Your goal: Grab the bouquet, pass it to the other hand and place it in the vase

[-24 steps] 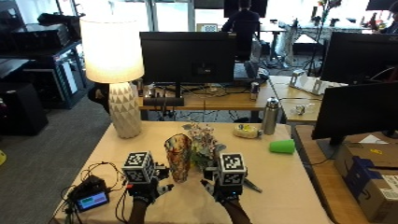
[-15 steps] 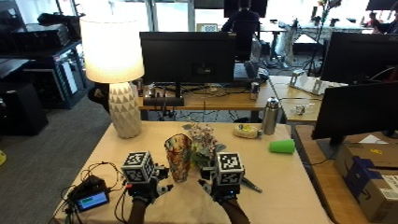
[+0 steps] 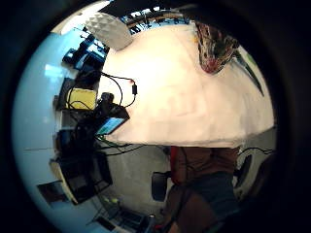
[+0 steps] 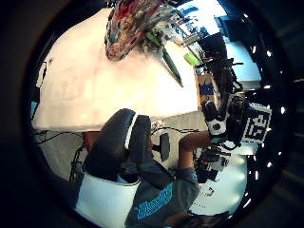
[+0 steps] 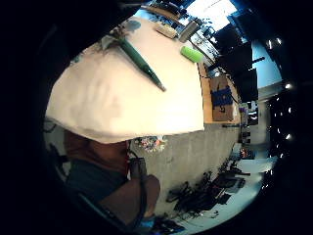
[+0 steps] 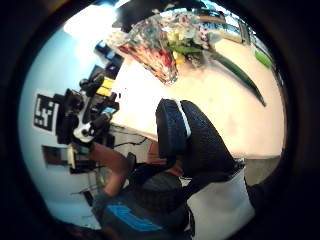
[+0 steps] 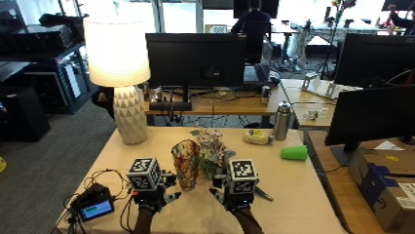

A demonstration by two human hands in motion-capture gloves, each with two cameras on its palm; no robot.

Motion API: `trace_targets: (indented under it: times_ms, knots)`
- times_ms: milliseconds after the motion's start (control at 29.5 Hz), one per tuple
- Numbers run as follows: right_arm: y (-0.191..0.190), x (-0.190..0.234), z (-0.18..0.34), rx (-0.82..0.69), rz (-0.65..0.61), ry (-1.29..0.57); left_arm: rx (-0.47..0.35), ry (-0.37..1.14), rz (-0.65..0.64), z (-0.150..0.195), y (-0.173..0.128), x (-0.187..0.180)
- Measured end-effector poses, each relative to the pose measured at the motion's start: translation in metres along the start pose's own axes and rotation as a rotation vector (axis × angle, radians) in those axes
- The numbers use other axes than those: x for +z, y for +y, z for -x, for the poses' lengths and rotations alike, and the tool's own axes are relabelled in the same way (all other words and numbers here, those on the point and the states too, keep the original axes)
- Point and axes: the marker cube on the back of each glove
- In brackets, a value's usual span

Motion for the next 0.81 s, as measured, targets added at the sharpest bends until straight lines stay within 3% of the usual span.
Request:
trace_targets:
  times_ms: [373, 611, 815]
  knots:
    - [-0.016, 0.022, -0.085, 0.115, -0.017, 0.022, -0.001, 0.006, 0.020, 0.000, -0.004, 0.008]
    - [-0.051, 0.063, -0.151, 0.153, -0.056, -0.013, 0.014, 0.003, 0.004, -0.002, -0.012, 0.016]
    - [-0.085, 0.110, -0.190, 0.168, -0.071, -0.063, 0.008, 0.018, 0.030, -0.013, -0.002, 0.009]
